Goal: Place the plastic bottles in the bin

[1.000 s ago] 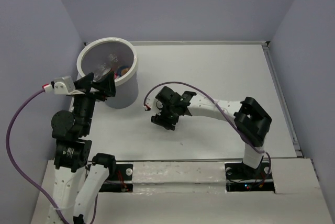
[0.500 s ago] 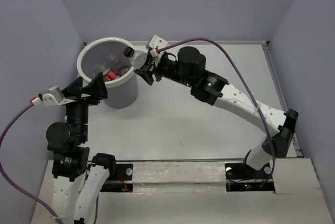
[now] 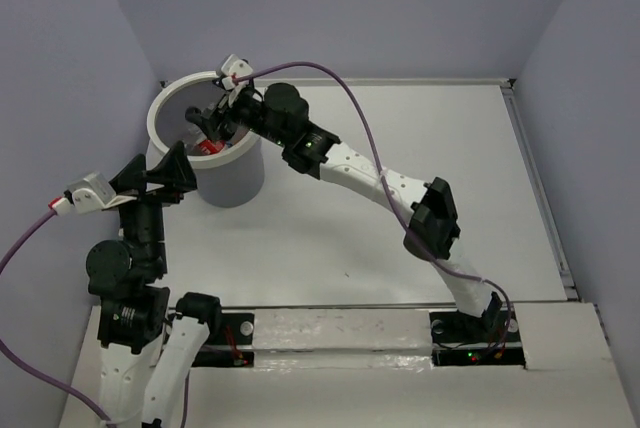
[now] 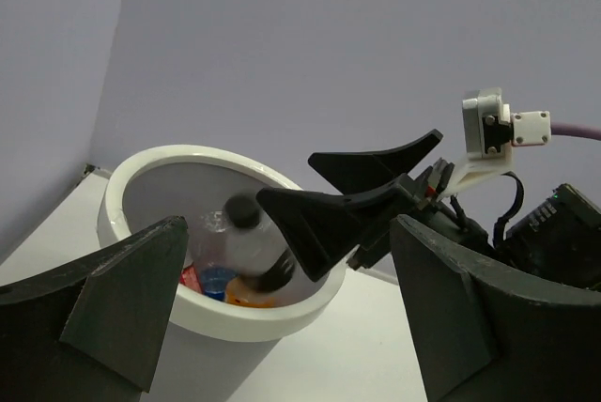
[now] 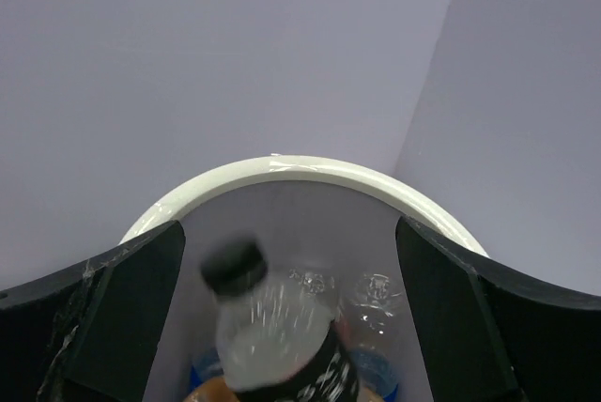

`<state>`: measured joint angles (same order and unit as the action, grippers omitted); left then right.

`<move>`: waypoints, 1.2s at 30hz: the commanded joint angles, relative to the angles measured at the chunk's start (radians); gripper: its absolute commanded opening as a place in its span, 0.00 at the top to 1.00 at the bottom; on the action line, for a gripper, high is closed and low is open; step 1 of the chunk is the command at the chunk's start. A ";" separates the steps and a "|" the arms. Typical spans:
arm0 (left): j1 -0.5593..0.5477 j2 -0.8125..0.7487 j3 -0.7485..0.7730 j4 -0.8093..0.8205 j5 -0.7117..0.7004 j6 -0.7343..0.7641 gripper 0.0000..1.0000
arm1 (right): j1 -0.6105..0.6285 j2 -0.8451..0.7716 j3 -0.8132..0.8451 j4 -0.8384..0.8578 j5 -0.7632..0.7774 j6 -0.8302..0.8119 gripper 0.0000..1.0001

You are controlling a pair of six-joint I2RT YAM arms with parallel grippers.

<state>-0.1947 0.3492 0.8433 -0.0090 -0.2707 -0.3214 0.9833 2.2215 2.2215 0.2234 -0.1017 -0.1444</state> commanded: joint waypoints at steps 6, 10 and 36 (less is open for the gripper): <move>-0.009 -0.010 -0.004 0.030 -0.025 0.019 0.01 | 0.005 -0.085 0.061 0.039 0.048 0.000 0.00; -0.014 -0.009 -0.007 0.033 -0.028 0.021 0.01 | 0.005 -0.225 -0.161 0.123 0.144 -0.011 0.00; -0.037 0.073 -0.118 0.192 0.493 -0.120 0.01 | 0.005 -1.965 -1.672 0.093 0.948 0.112 0.00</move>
<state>-0.2283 0.4442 0.7643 0.1101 0.1303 -0.3977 0.9833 0.2821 0.5911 0.4454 0.7948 -0.0429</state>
